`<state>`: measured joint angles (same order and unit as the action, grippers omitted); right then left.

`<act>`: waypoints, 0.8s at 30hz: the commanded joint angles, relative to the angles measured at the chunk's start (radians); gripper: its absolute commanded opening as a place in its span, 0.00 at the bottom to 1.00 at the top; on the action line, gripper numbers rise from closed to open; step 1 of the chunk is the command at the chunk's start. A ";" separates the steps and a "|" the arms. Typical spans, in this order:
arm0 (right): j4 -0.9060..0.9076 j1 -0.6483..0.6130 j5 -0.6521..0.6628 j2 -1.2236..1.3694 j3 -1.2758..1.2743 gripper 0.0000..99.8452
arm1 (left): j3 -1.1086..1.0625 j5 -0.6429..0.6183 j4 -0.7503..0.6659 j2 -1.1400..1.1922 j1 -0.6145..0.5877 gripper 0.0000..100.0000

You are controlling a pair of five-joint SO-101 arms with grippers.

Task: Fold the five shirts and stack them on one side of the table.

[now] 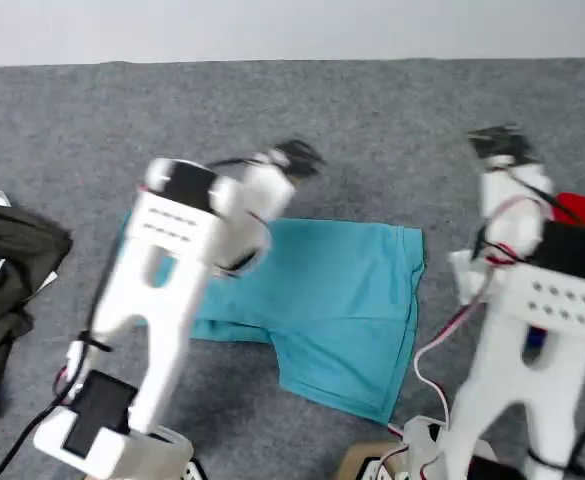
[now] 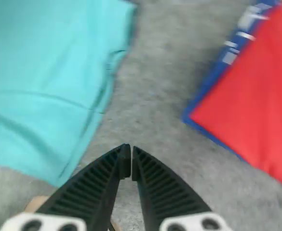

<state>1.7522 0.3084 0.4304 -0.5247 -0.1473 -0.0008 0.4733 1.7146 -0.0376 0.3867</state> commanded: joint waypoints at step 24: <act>0.038 0.611 0.130 -0.099 0.049 0.01 | -0.058 -0.014 -0.167 0.387 0.606 0.18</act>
<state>1.7538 0.8777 0.5163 -0.5984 -0.1473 -0.0606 0.4626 1.5827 0.3245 0.9851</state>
